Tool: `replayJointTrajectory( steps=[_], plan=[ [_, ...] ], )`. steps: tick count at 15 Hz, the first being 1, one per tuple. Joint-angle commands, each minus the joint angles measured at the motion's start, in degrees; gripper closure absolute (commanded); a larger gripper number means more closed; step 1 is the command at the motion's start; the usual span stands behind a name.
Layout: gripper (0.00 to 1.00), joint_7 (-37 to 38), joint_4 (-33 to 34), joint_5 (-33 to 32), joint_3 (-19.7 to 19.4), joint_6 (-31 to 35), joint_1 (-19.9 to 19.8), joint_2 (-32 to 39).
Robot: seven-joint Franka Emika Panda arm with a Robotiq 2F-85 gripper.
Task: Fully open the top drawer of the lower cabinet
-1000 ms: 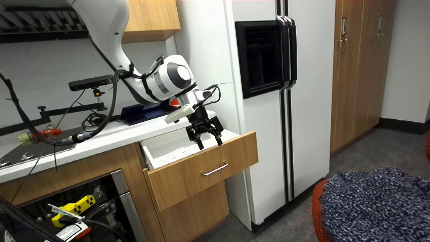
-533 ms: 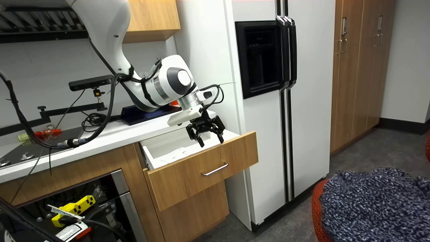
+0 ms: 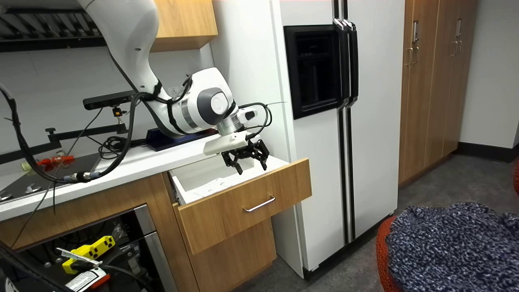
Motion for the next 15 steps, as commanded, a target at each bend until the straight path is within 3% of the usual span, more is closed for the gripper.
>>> replayJointTrajectory(
  steps=[1,6,7,15],
  plan=[
    [0.00,-7.3,-1.5,4.5,4.2,3.3,-3.9,-0.3],
    [0.00,-12.6,-1.5,7.0,7.5,4.7,-6.8,0.1],
    [0.00,-9.6,-0.6,5.6,4.8,2.4,-4.1,0.0],
    [0.00,-9.8,-0.6,5.7,4.9,2.4,-4.2,0.0]
  ],
)
